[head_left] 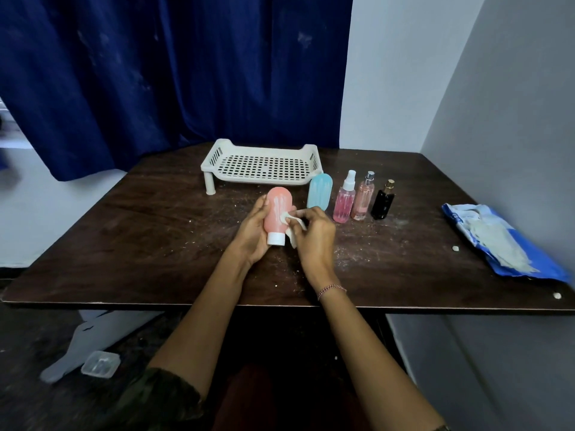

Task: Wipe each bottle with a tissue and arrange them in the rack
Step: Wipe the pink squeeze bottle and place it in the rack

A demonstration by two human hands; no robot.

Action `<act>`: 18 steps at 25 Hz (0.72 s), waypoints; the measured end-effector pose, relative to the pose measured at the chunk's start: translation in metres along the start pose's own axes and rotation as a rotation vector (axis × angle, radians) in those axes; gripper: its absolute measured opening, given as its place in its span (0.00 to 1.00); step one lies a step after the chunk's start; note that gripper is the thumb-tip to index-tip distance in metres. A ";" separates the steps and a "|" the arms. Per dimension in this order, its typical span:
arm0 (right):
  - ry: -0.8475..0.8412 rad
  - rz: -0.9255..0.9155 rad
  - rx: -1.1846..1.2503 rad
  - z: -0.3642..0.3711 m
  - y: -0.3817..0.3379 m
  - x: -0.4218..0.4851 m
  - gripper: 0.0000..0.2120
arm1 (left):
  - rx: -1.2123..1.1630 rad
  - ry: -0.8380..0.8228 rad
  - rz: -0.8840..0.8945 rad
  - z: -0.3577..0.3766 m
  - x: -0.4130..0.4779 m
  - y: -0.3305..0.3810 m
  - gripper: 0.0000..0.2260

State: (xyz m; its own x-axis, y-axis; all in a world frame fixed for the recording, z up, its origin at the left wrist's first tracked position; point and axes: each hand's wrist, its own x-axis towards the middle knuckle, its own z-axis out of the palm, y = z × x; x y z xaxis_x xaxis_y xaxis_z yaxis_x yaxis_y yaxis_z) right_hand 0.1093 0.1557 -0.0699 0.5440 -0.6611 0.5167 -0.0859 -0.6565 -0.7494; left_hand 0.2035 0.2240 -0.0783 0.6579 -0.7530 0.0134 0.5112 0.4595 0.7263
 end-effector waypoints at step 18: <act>-0.097 -0.199 -0.125 0.008 -0.006 -0.010 0.06 | 0.021 0.042 0.027 0.000 -0.001 0.001 0.10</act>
State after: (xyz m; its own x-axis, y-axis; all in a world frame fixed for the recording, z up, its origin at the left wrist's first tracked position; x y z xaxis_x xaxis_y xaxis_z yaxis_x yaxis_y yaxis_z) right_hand 0.1111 0.1697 -0.0741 0.6375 -0.4802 0.6025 -0.0685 -0.8142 -0.5765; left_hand 0.2039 0.2252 -0.0774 0.6941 -0.7199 0.0048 0.4816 0.4693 0.7401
